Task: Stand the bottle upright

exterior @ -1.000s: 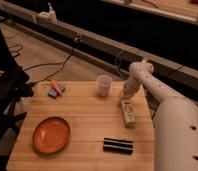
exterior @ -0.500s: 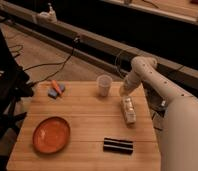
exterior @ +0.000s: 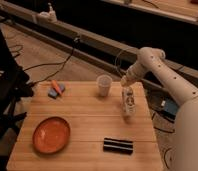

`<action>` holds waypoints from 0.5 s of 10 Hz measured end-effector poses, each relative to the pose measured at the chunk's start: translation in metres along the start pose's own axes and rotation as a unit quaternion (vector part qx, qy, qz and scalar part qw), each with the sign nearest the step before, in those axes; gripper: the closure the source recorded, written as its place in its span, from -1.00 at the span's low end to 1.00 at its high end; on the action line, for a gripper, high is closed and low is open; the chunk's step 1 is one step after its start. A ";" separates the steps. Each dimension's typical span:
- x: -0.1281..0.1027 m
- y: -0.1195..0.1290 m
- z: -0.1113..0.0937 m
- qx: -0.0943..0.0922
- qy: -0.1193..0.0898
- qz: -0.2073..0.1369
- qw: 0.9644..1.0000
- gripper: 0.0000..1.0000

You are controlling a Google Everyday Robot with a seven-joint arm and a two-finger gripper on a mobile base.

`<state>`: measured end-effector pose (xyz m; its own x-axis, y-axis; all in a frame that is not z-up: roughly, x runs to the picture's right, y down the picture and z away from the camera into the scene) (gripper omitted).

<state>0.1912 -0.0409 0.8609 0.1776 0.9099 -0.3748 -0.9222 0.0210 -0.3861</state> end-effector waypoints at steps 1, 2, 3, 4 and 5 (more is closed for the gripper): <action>-0.011 0.004 -0.012 -0.009 -0.019 0.004 1.000 1.00; -0.023 0.011 -0.028 -0.024 -0.039 0.010 0.999 1.00; -0.024 0.010 -0.032 -0.027 -0.042 0.012 0.999 1.00; -0.023 0.009 -0.032 -0.026 -0.042 0.012 0.999 1.00; -0.024 0.010 -0.032 -0.026 -0.041 0.011 0.999 1.00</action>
<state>0.1884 -0.0752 0.8390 0.1257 0.9412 -0.3137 -0.9061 -0.0198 -0.4227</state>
